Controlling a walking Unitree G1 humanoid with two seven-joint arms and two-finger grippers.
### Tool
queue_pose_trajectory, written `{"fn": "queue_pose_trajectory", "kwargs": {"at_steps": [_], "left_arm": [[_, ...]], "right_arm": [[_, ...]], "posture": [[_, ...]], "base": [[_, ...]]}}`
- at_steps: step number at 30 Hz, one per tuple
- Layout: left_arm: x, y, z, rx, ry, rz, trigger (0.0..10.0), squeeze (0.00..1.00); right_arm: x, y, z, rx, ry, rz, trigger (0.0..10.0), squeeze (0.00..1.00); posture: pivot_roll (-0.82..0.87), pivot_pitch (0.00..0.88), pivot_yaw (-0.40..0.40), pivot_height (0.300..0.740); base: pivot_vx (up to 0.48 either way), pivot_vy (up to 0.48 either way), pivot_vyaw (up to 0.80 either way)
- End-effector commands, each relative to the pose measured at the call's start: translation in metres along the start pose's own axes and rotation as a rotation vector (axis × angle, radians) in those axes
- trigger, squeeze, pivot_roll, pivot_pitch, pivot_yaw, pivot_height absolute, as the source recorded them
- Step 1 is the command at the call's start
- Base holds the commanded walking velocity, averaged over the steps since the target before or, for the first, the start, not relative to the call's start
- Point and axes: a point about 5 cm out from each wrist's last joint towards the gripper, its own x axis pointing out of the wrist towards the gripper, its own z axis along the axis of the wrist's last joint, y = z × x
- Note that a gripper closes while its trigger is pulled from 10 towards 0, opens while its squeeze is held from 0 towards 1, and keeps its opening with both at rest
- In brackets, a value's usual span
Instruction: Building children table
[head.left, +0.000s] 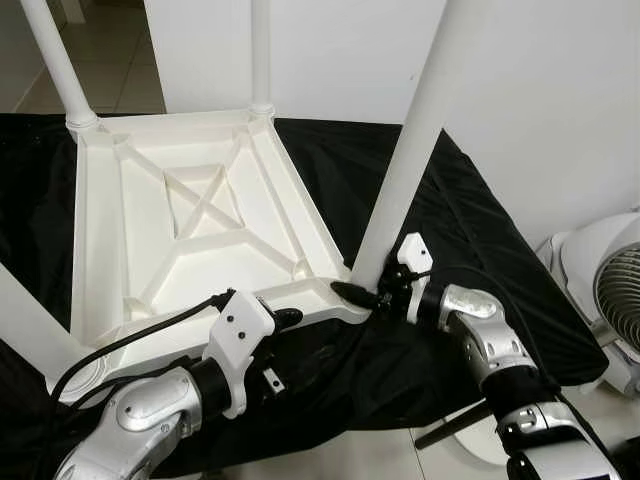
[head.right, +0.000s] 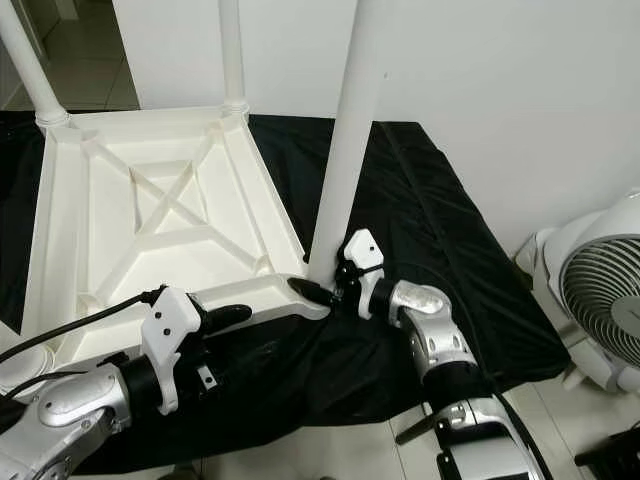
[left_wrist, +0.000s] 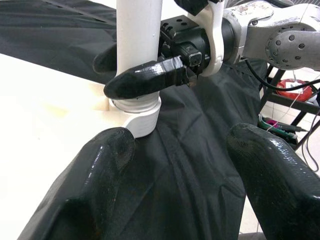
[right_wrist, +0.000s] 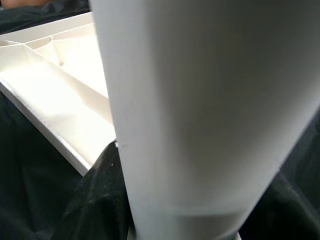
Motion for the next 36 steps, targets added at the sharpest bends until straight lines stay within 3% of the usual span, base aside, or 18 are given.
{"fn": "queue_pose_trajectory", "kwargs": {"at_steps": [1, 13, 15, 18, 23, 26, 30, 31, 33, 34, 36], "left_arm": [[-0.001, -0.002, 0.003, -0.002, -0.010, 0.021, 10.0, 0.00], [0.002, -0.004, 0.004, -0.022, -0.026, 0.033, 10.0, 0.00], [0.003, -0.003, 0.005, -0.026, -0.031, 0.037, 10.0, 0.00], [0.005, -0.003, 0.006, -0.031, -0.037, 0.041, 10.0, 0.00], [0.006, -0.002, 0.006, -0.033, -0.039, 0.043, 10.0, 0.00], [0.008, -0.001, 0.007, -0.034, -0.049, 0.052, 10.0, 0.00], [0.009, 0.000, 0.008, -0.035, -0.052, 0.053, 10.0, 0.00], [0.009, 0.000, 0.008, -0.035, -0.052, 0.052, 10.0, 0.00], [0.009, 0.000, 0.008, -0.035, -0.052, 0.052, 10.0, 0.00], [0.009, 0.000, 0.008, -0.034, -0.053, 0.051, 10.0, 0.00], [0.009, 0.000, 0.008, -0.034, -0.053, 0.051, 10.0, 0.00]], "right_arm": [[-0.002, 0.004, -0.010, 0.010, 0.044, 0.020, 0.0, 0.00], [-0.005, 0.010, -0.017, 0.094, 0.034, -0.261, 0.0, 0.00], [-0.003, 0.012, -0.015, 0.171, 0.023, -0.365, 0.0, 0.00], [0.005, 0.024, -0.008, 0.215, 0.006, -0.506, 0.0, 0.00], [0.009, 0.030, -0.004, 0.238, 0.004, -0.583, 0.0, 0.00], [0.016, 0.039, -0.003, 0.297, 0.008, -0.742, 0.0, 0.00], [0.021, 0.045, 0.000, 0.304, 0.014, -0.740, 0.0, 0.00], [0.021, 0.046, 0.001, 0.297, 0.018, -0.729, 5.8, 0.00], [0.021, 0.046, 0.001, 0.297, 0.018, -0.729, 5.8, 0.00], [0.020, 0.046, 0.002, 0.297, 0.027, -0.729, 10.0, 0.00], [0.020, 0.046, 0.002, 0.297, 0.027, -0.729, 10.0, 0.00]], "posture": [[0.22, 0.042, -0.077, 0.740], [0.22, 0.048, -0.107, 0.740], [0.21, 0.052, -0.110, 0.740], [0.21, 0.054, -0.114, 0.740], [0.21, 0.053, -0.118, 0.740], [0.21, 0.052, -0.120, 0.740], [0.21, 0.050, -0.116, 0.740], [0.21, 0.049, -0.117, 0.740], [0.21, 0.049, -0.117, 0.740], [0.21, 0.048, -0.117, 0.740], [0.21, 0.048, -0.117, 0.740]], "base": [[0.000, 0.000, 0.00], [0.000, 0.000, 0.00], [0.000, 0.000, 0.00], [0.000, 0.000, 0.00], [0.000, 0.000, 0.00], [0.000, 0.000, 0.00], [0.000, 0.000, 0.00], [0.000, 0.000, 0.00], [0.000, 0.000, 0.00], [0.000, 0.000, 0.00], [0.000, 0.000, 0.00]]}}
